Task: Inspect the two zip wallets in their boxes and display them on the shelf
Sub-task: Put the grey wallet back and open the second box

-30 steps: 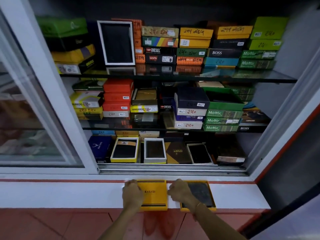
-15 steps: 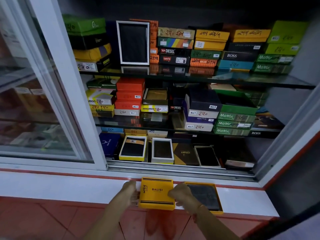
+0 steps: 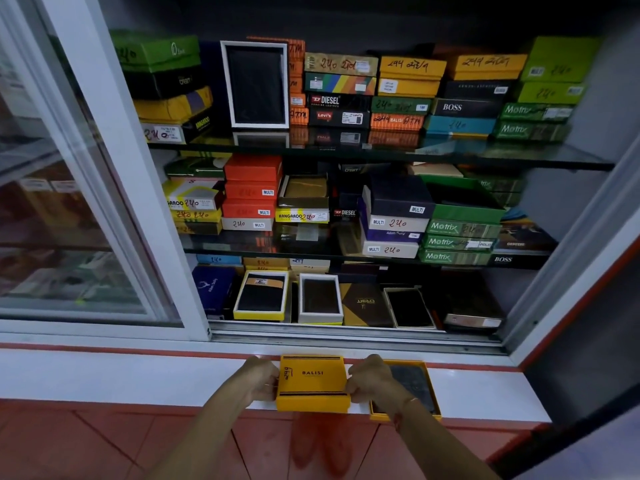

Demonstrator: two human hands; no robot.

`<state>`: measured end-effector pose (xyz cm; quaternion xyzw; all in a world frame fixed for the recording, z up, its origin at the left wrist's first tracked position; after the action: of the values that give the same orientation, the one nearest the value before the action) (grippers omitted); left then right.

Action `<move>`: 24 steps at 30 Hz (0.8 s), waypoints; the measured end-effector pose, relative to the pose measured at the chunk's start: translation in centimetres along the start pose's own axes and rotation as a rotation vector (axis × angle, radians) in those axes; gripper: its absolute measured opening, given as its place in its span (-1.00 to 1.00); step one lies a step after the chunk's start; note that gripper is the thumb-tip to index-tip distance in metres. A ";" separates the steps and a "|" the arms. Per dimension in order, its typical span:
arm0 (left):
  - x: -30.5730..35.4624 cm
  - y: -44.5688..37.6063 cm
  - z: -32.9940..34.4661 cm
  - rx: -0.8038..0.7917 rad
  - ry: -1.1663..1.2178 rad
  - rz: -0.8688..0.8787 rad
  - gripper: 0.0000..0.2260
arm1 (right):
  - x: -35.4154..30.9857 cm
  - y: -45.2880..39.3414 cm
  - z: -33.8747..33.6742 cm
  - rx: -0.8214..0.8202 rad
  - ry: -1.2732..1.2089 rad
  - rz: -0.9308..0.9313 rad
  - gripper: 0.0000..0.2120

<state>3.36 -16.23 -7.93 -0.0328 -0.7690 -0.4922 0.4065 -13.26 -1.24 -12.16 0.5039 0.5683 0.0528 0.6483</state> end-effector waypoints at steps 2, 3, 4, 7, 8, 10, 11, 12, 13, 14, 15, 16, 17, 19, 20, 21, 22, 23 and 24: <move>-0.1 0.1 0.1 0.006 -0.006 0.008 -0.90 | 0.1 0.6 -0.4 -0.004 0.091 0.018 -0.68; -0.1 0.1 0.2 -0.002 -0.008 0.009 -0.89 | 0.3 0.4 -0.9 0.017 0.105 0.018 -0.79; -0.2 0.1 0.2 -0.013 -0.008 0.004 -0.89 | 0.5 0.5 -0.8 -0.001 0.096 0.036 -0.91; -0.6 0.1 0.6 -0.056 -0.027 -0.025 -0.94 | 0.8 1.2 -0.4 -0.067 -0.026 0.093 -0.81; -0.6 0.2 0.8 -0.064 -0.022 -0.036 -0.94 | 0.8 1.2 -0.2 -0.080 -0.060 0.095 -0.82; -0.8 0.2 1.0 -0.074 0.004 -0.063 -0.89 | 0.6 1.4 0.0 -0.087 -0.149 0.102 -0.89; -0.8 0.2 1.1 -0.090 0.019 -0.074 -0.86 | 0.6 1.6 -0.1 -0.081 -0.175 0.108 -0.92; -0.8 0.3 1.2 -0.111 0.035 -0.081 -0.85 | 0.6 1.4 -0.2 -0.074 -0.171 0.098 -0.94; -0.8 0.1 1.2 -0.124 0.044 -0.080 -0.86 | 0.5 1.6 -0.4 -0.067 -0.174 0.091 -0.95; -0.7 0.1 1.1 -0.127 0.043 -0.077 -0.89 | 0.5 1.3 -0.5 -0.064 -0.174 0.089 -0.95; -0.5 0.1 0.9 -0.123 0.042 -0.068 -0.91 | 0.4 1.4 -0.6 -0.060 -0.173 0.093 -0.95; -0.3 0.1 0.8 -0.113 0.040 -0.063 -0.93 | 0.5 1.2 -0.7 -0.057 -0.164 0.095 -0.96; -0.1 0.0 0.7 -0.102 0.035 -0.054 -0.93 | 0.5 1.4 -0.7 -0.062 -0.163 0.101 -0.95; 0.1 0.1 0.8 -0.113 0.020 -0.056 -0.92 | 0.8 1.3 -0.6 -0.073 -0.152 0.121 -0.91; 0.0 0.3 0.9 -0.126 0.025 -0.067 -0.92 | 0.9 1.3 -0.6 -0.078 -0.148 0.132 -0.93; -0.1 0.3 1.0 -0.138 0.045 -0.077 -0.91 | 1.1 1.3 -0.7 -0.086 -0.150 0.141 -0.94; -0.1 0.4 1.2 -0.152 0.060 -0.088 -0.89 | 1.2 1.1 -0.7 -0.096 -0.158 0.152 -0.93; 0.0 0.5 1.4 -0.173 0.071 -0.088 -0.86 | 1.3 1.2 -0.6 -0.110 -0.172 0.161 -0.91; 0.4 0.7 1.6 -0.190 0.066 -0.080 -0.83 | 1.3 1.2 -0.4 -0.125 -0.188 0.168 -0.89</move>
<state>2.45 -14.75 -7.49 -0.0240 -0.7059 -0.5795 0.4066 -12.55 0.43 -12.16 0.5110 0.4566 0.0947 0.7221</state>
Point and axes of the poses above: each hand's wrist, its own y-axis away from the middle knuckle, its own z-axis out of the palm, x = y × z, the point moved 8 cm from there along -y, towards the middle knuckle, and after that the axes turned 5 degrees about -y, right-handed, at the moved point
